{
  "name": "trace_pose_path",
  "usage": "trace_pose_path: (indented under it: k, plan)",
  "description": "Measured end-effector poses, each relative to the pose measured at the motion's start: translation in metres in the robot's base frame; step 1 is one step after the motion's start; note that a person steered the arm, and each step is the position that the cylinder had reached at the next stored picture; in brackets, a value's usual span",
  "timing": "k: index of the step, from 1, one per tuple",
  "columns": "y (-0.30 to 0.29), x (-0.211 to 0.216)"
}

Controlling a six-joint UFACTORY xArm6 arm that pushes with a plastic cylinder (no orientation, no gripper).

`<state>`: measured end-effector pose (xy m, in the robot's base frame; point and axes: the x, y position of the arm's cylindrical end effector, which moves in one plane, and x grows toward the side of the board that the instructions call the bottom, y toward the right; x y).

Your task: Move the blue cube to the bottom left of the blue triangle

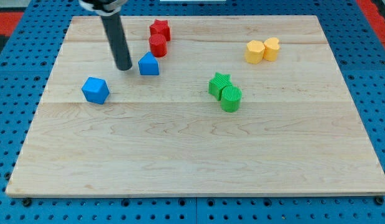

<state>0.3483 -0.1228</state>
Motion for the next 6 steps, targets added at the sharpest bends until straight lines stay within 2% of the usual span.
trace_pose_path:
  k: [2, 3, 4, 5, 6]
  plan:
    - [0.022, 0.007]
    - [-0.048, -0.032]
    - [-0.139, -0.020]
    - [-0.144, 0.042]
    - [-0.103, 0.079]
